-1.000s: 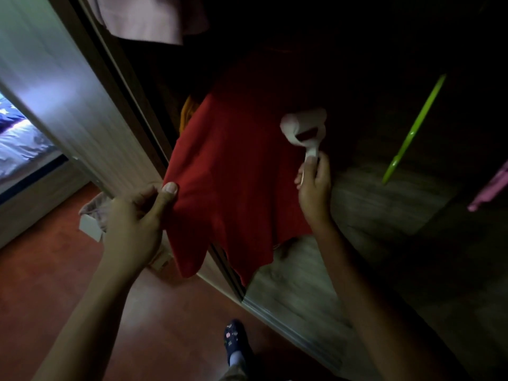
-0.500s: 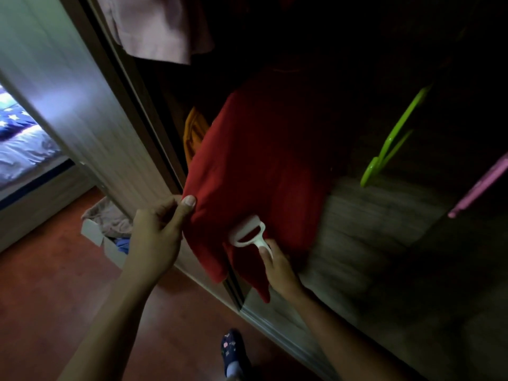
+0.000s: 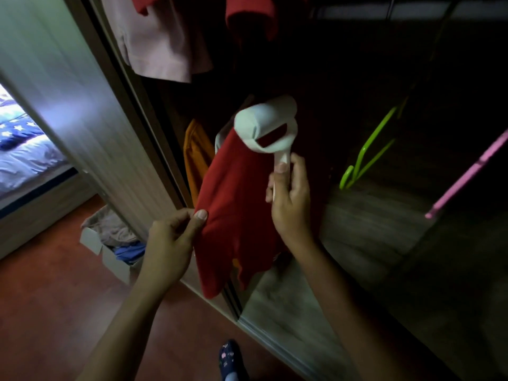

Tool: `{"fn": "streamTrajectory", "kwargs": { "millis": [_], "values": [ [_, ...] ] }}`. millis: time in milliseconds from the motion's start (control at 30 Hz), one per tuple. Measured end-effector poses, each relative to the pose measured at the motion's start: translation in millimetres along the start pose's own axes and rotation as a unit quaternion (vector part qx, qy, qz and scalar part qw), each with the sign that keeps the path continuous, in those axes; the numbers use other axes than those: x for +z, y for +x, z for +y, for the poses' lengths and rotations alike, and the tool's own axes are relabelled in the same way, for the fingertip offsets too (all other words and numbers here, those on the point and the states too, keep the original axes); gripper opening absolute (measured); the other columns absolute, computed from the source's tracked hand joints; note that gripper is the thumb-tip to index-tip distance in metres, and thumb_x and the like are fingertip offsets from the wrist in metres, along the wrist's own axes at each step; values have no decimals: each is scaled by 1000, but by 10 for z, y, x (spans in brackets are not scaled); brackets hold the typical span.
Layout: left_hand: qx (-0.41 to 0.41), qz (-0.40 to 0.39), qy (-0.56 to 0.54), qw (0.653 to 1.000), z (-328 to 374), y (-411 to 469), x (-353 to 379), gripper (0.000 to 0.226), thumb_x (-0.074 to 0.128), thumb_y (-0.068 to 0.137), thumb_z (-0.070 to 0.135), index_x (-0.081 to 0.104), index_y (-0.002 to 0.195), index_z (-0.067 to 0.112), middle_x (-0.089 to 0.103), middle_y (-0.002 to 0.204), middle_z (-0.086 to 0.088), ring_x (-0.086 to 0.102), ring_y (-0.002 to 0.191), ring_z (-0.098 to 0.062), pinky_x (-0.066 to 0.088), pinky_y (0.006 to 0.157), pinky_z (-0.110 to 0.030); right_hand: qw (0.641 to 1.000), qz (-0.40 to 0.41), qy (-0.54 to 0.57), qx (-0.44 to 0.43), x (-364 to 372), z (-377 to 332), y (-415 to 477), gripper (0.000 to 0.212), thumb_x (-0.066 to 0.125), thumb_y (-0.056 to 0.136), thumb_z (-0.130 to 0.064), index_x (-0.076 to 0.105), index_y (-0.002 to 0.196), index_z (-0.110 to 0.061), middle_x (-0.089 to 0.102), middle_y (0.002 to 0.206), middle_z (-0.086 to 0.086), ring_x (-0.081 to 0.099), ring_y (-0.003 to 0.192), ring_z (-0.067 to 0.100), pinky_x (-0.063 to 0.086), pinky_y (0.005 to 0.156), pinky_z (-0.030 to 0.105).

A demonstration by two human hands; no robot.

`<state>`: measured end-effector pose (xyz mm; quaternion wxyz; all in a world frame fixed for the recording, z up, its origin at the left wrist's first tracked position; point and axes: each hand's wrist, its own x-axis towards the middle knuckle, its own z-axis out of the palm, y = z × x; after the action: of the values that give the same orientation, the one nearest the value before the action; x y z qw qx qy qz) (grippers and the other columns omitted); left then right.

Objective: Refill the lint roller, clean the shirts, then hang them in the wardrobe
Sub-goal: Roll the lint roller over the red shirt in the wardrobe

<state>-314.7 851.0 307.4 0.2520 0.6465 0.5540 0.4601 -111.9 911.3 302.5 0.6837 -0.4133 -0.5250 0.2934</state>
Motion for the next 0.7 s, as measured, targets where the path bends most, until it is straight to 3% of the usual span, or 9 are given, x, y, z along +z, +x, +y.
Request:
{"fn": "streamTrajectory", "kwargs": {
  "millis": [133,200,300,400,467,533,700],
  "values": [
    [4,8,-6,1000,5,-15,-2,39,55,98,43,63,69,18,54,54,4,50,51,-9,41,50,-36,997,-60,-49,27,65,367,-310,35,42,104,-43,54,119,-13,51,75,-17,50,62,1,44,62,29],
    [2,21,-2,1000,25,-27,-10,36,56,101,38,67,73,17,58,55,1,52,50,-10,41,50,-35,991,-98,-71,51,57,585,-587,25,42,104,-43,55,112,-23,53,76,-21,50,70,-4,45,70,31],
    [-6,44,-13,999,35,-54,-28,31,55,100,32,70,79,14,63,60,-5,54,52,-10,42,50,-32,976,-167,-79,118,-2,826,-1066,13,43,106,-34,56,106,-30,56,73,-24,52,69,-5,43,70,25],
    [-18,64,-24,997,40,-75,-43,33,57,100,30,70,77,10,62,61,-15,52,54,-13,40,51,-33,941,-265,-79,194,-75,956,-1482,26,45,104,-41,58,120,-25,57,75,-30,54,70,-8,40,70,18],
    [-26,69,-28,997,66,-92,-61,32,57,100,30,71,78,11,65,62,-9,54,53,-13,41,50,-31,929,-308,-84,189,-93,949,-1633,26,44,105,-39,59,120,-25,57,76,-30,55,71,-7,40,69,15],
    [-29,70,-40,996,97,-99,-79,30,57,100,27,72,82,10,71,68,-11,63,57,-17,48,51,-32,935,-294,-60,190,-98,884,-1653,21,43,106,-34,61,112,-25,57,74,-27,53,68,-5,40,67,16],
    [-11,64,-43,997,137,-94,-72,25,56,101,23,72,82,16,64,57,10,55,48,-1,44,48,-20,976,-142,2,164,-152,754,-1352,29,43,102,-40,62,92,-20,43,64,-8,40,57,10,35,54,27]
  ]
}}
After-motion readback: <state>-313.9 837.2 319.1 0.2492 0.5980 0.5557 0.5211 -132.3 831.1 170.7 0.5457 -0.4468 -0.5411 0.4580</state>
